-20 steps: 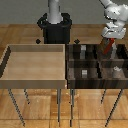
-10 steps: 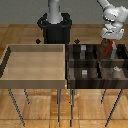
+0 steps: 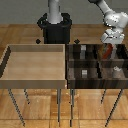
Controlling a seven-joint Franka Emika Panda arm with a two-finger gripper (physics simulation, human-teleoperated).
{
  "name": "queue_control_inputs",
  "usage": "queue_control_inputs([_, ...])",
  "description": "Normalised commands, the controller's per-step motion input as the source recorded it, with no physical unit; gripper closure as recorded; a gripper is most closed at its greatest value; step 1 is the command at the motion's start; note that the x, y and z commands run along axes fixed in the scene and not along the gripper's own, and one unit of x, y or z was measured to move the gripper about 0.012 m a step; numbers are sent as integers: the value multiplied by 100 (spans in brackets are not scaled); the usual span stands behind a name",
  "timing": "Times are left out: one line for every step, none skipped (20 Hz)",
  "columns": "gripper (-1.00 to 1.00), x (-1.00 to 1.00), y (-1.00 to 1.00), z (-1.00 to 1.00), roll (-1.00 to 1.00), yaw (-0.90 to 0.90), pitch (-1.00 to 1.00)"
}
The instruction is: Place the box of cereal into the appropriate compartment.
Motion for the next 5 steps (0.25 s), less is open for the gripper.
queue_control_inputs([-100, 0, 0, 0, 0, 0, 0])
queue_control_inputs([-100, 0, 0, 0, 0, 0, 0])
queue_control_inputs([-100, 0, 0, 0, 0, 0, 0])
queue_control_inputs([-100, 0, 0, 0, 0, 0, 0])
queue_control_inputs([-100, 0, 0, 0, 0, 0, 0])
